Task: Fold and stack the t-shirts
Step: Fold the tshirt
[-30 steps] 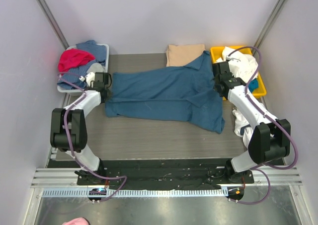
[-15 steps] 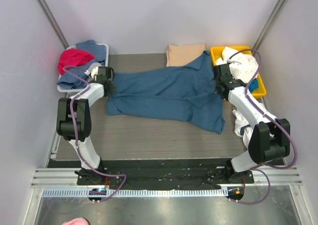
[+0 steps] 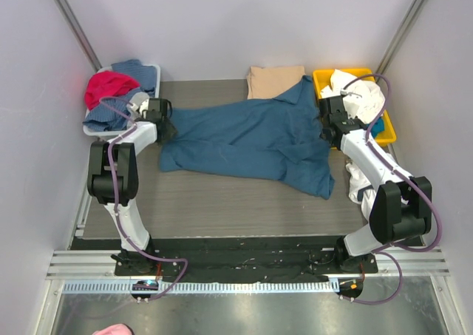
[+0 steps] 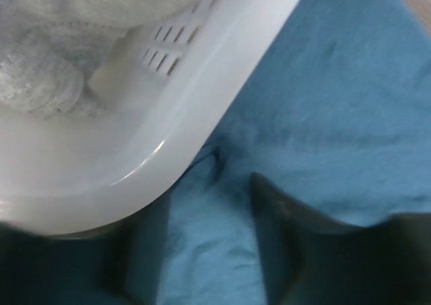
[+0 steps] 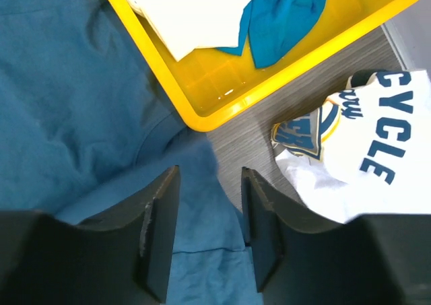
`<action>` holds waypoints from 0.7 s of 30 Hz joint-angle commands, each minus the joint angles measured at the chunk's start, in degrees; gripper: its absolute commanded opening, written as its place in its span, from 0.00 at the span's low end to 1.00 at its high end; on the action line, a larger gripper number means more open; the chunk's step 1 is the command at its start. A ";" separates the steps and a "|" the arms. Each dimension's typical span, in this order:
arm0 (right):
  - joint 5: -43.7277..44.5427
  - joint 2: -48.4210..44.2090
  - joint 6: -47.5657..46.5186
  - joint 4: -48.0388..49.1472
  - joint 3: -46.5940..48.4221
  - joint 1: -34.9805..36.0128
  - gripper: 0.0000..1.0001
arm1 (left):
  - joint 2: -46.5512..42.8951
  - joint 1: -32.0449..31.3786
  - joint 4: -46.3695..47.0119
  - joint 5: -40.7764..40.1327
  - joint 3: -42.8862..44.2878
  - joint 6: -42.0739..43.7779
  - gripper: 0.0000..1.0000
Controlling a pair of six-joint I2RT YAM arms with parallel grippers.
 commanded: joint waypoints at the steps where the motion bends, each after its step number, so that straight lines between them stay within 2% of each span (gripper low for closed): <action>1: 2.18 -2.80 0.04 0.37 1.35 -0.70 0.53 | -1.34 0.62 0.53 -0.70 2.88 1.74 0.75; 2: 2.10 -3.07 -0.05 0.37 1.35 -0.79 0.56 | -2.83 0.54 0.45 -0.62 2.97 2.00 0.99; 6: 0.25 -5.18 -0.14 -0.59 1.62 -0.79 0.59 | -7.66 0.36 0.10 0.97 2.09 3.15 1.00; 12: -5.71 -10.71 0.48 -2.53 -0.49 -0.70 0.60 | -18.56 -2.10 -0.43 2.02 -4.40 4.12 1.00; 18: -14.24 -16.78 1.36 -4.46 -6.99 0.79 0.60 | -32.08 -4.65 -0.26 -0.87 -23.79 2.01 1.00; 21: -15.92 -18.10 2.32 -4.55 -10.68 3.15 0.60 | -34.74 -4.82 1.23 -2.71 -31.37 0.34 1.00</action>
